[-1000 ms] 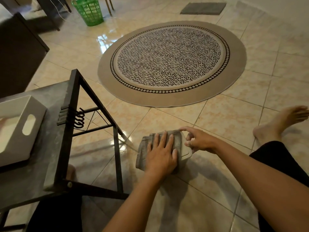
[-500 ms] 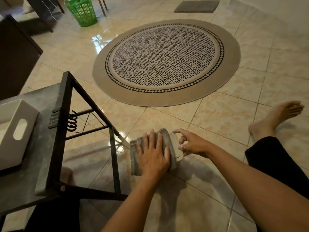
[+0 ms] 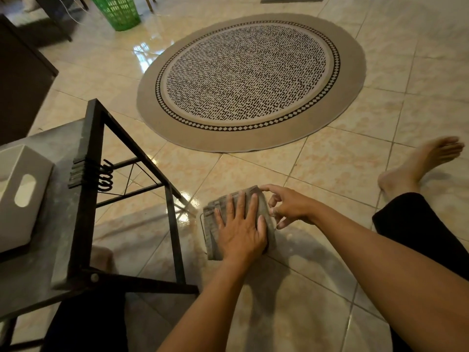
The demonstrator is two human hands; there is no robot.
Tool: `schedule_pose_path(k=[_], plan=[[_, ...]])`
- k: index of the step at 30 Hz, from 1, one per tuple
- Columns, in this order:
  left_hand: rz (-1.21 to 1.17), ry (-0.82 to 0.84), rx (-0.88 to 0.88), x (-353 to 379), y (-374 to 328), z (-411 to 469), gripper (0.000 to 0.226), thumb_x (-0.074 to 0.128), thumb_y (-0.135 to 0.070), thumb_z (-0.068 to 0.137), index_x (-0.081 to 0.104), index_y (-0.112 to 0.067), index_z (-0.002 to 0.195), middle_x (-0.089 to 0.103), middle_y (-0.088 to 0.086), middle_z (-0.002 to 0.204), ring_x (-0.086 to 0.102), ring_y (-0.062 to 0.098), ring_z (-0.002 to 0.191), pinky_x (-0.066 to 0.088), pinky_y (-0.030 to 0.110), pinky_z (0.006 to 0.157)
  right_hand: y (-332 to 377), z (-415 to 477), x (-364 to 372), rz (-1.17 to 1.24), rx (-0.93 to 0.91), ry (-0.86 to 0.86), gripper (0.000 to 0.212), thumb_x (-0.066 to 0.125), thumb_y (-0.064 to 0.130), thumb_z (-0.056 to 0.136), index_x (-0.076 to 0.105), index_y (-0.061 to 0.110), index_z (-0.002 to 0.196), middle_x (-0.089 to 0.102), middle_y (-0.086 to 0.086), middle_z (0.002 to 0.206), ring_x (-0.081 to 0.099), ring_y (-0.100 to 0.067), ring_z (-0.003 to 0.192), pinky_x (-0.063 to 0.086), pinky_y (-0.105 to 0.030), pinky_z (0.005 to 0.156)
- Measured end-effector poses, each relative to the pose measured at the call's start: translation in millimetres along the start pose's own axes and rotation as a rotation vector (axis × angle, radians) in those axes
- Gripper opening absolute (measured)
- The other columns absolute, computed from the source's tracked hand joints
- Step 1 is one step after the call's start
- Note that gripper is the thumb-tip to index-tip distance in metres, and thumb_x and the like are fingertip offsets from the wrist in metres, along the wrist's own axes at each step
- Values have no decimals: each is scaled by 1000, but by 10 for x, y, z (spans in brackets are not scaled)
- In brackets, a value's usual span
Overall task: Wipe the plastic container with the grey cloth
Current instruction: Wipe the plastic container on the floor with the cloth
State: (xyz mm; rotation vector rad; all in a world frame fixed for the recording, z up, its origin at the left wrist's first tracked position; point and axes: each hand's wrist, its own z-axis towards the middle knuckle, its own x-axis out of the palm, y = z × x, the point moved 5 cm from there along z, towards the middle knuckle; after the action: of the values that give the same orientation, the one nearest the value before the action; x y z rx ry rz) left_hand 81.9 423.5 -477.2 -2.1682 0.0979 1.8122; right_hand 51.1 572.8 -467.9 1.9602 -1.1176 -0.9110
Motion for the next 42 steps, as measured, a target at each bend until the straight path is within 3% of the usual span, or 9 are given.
schedule_pose_path(k=[3, 8, 14, 20, 27, 33, 39, 42], plan=[[2, -16, 18, -25, -68, 99, 62, 13, -52, 100, -12, -36, 155, -20, -4, 164, -26, 22, 148, -14, 54, 118, -1, -15, 25, 15, -9, -10, 72, 48, -14, 90, 35, 27, 148, 49, -12, 94, 62, -21, 72, 61, -32, 60], [-11, -32, -58, -21, 86, 4, 63, 14, -52, 100, -12, -37, 155, -19, -3, 164, -25, 22, 148, -15, 54, 118, -19, -39, 44, 5, -40, -27, 69, 54, -8, 92, 38, 28, 149, 50, -11, 95, 61, -19, 71, 61, -31, 62], [6, -45, 28, -28, -95, 87, 60, 15, -52, 100, -5, -37, 155, -15, -5, 165, -22, 22, 149, -12, 54, 119, 14, -39, 51, 23, -42, -30, 67, 49, -14, 88, 44, 25, 143, 54, -11, 96, 66, -23, 73, 64, -42, 69], [-34, -55, -178, -109, 338, -63, 64, 13, -52, 97, -12, -37, 155, -16, -1, 165, -21, 23, 149, -12, 55, 118, 17, -34, 65, 6, -37, -47, 69, 57, -9, 90, 41, 27, 147, 48, -7, 95, 62, -16, 67, 61, -30, 60], [-31, 1, -53, -63, 64, 99, 61, 12, -52, 100, -13, -39, 154, -19, -3, 164, -26, 23, 147, -14, 55, 118, 47, -21, 74, -21, -44, -58, 69, 54, -10, 91, 41, 30, 145, 50, -12, 98, 63, -20, 70, 63, -35, 62], [-65, -68, -232, -210, 609, -28, 64, 16, -52, 99, -10, -36, 156, -11, 1, 166, -16, 26, 150, -10, 56, 119, 41, 4, 96, -36, -48, -74, 67, 57, -8, 90, 45, 31, 142, 48, -8, 95, 62, -19, 70, 62, -33, 62], [-7, -19, -92, -68, 127, -60, 63, 12, -54, 99, -14, -37, 154, -21, -3, 164, -27, 24, 147, -15, 55, 117, 98, 28, 120, -31, -52, -60, 66, 56, -9, 90, 44, 30, 142, 48, -10, 95, 60, -20, 68, 64, -41, 65], [-3, 0, -95, -133, 266, 118, 63, 14, -53, 100, -14, -36, 154, -18, -3, 164, -24, 23, 148, -12, 55, 119, 91, 18, 121, -29, -54, -71, 66, 57, -8, 90, 44, 29, 143, 48, -9, 96, 61, -21, 68, 63, -38, 64]])
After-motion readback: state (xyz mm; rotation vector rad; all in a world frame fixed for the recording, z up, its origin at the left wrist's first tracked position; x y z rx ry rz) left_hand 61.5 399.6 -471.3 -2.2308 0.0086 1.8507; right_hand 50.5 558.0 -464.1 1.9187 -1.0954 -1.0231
